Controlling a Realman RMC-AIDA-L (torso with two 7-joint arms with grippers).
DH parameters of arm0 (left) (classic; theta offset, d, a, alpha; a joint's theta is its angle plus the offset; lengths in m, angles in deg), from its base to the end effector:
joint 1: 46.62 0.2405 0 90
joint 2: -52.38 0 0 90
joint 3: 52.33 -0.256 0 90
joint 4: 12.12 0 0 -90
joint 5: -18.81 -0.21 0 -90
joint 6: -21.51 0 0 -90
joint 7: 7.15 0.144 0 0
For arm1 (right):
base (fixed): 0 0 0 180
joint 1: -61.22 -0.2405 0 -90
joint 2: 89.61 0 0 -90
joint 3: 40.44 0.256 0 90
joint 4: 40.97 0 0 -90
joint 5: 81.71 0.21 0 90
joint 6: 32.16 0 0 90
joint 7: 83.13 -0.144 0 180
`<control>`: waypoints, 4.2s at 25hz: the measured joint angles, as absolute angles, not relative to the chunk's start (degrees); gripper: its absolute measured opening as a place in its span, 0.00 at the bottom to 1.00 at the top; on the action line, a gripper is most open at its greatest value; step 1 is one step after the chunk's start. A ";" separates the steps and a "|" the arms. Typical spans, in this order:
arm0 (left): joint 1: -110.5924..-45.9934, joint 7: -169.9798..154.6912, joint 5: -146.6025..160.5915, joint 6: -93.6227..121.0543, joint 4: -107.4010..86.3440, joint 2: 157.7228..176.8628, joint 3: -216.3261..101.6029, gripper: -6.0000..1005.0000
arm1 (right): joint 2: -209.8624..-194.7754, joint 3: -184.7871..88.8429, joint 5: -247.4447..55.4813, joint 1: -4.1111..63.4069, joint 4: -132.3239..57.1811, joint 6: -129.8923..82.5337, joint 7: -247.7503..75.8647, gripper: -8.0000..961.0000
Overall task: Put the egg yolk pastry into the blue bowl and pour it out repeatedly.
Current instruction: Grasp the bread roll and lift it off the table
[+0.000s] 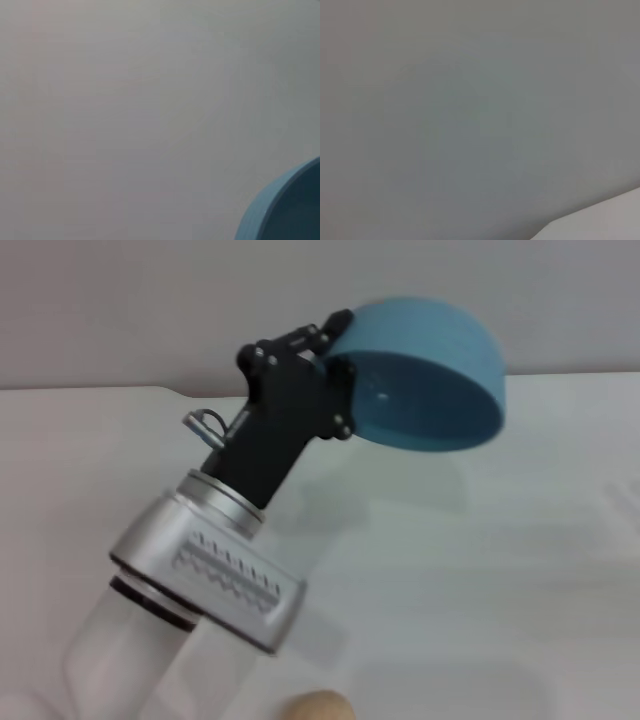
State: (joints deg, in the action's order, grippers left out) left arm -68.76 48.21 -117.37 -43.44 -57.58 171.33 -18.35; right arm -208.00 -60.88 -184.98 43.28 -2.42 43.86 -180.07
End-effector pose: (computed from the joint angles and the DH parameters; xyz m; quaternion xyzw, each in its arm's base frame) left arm -0.1506 0.2985 -0.0868 -0.7323 0.2127 -0.2489 0.5971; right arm 0.3708 0.3008 0.0815 -0.7028 0.4887 0.3649 0.3662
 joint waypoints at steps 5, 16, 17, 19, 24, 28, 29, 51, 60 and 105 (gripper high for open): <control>-69.19 45.28 -105.28 -31.40 -63.77 170.92 -13.20 0.02 | -208.00 -61.15 -184.98 42.87 -3.00 44.00 -180.07 0.44; -77.90 44.95 -88.79 28.09 -65.74 170.70 17.88 0.02 | -207.86 -64.02 -185.69 41.00 -5.37 43.64 -177.33 0.43; -79.26 44.81 -87.53 33.04 -64.09 170.70 21.47 0.02 | -207.85 -64.99 -185.70 40.88 -5.39 43.47 -177.02 0.43; -80.87 44.24 -86.12 38.58 -61.98 170.66 25.63 0.02 | -207.74 -67.37 -185.93 40.55 -5.39 42.96 -176.82 0.43; -84.78 40.76 -86.90 52.61 -57.28 169.90 36.84 0.02 | -207.37 -72.49 -191.61 38.31 -5.38 42.10 -177.00 0.42; -89.65 33.13 -98.60 65.84 -53.46 169.16 47.53 0.02 | -207.64 -75.50 -199.19 35.41 -5.38 42.10 -177.33 0.42; -90.59 30.43 -103.01 68.29 -53.45 169.11 49.15 0.02 | -207.71 -76.61 -200.86 34.66 -5.37 42.15 -177.51 0.41; -91.72 14.18 -121.73 81.60 -58.03 169.80 52.25 0.02 | -208.38 -110.36 -202.61 24.72 -0.94 49.44 -196.48 0.39; -92.12 14.11 -121.80 79.87 -58.09 169.89 52.15 0.02 | -208.68 -124.45 -197.41 22.60 -0.81 48.94 -198.42 0.38; -92.24 15.31 -121.80 79.14 -58.97 169.89 51.64 0.02 | -208.51 -148.54 -185.75 19.64 -2.12 33.73 -205.99 0.28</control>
